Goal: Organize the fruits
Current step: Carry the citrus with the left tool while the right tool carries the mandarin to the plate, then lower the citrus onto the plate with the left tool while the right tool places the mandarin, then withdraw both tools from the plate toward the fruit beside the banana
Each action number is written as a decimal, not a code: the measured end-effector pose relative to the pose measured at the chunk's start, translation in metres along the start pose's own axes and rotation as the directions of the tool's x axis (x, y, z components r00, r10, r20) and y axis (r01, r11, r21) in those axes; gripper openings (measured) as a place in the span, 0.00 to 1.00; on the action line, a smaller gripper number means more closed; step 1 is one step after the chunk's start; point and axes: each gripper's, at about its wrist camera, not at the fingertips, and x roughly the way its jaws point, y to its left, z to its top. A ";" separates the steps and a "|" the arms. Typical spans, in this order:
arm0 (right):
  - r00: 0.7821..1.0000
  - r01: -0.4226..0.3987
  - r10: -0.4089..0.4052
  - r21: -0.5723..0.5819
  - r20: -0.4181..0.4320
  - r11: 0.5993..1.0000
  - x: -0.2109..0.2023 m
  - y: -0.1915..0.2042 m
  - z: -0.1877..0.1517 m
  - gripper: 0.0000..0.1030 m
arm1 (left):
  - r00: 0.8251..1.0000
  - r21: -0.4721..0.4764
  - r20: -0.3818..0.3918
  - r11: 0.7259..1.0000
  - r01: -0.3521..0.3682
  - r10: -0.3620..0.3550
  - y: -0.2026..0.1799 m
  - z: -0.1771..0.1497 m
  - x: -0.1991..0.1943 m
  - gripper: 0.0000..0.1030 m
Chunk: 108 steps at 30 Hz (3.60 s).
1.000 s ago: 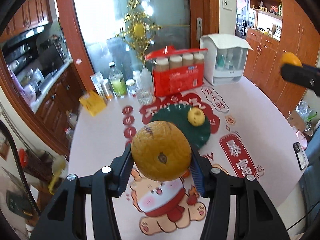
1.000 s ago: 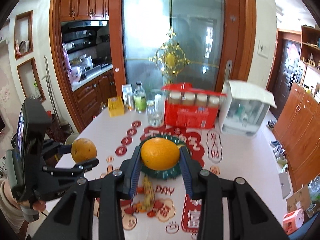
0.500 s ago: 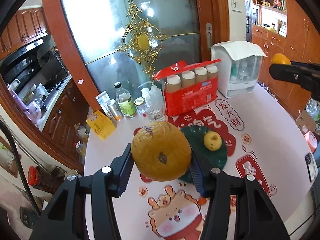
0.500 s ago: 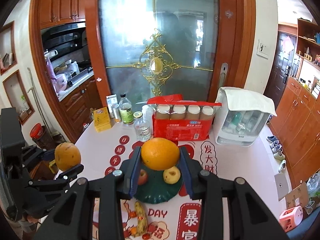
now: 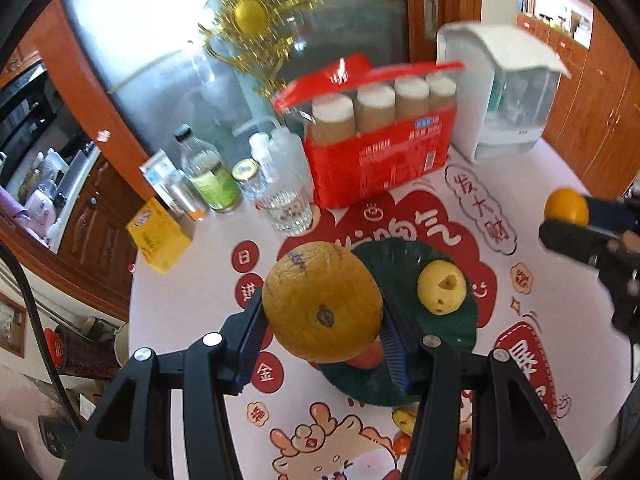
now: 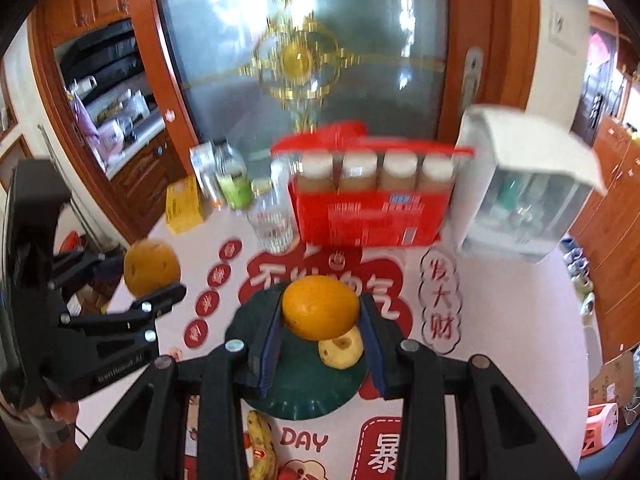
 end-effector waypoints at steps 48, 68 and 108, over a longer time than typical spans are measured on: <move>0.934 -0.114 0.112 0.014 -0.339 0.993 0.220 0.007 -0.108 0.37 | 0.937 -0.004 -0.303 0.983 0.183 -0.176 -0.041 -0.016 0.217 0.69; 0.940 -0.142 0.143 0.028 -0.311 0.990 0.181 0.015 -0.110 0.42 | 0.967 0.027 -0.214 0.988 0.151 -0.141 -0.031 -0.017 0.146 0.76; 0.994 -0.079 0.080 0.023 -0.077 0.997 -0.039 0.049 -0.174 0.42 | 0.976 0.028 0.052 0.977 0.209 -0.211 -0.021 -0.164 -0.087 0.86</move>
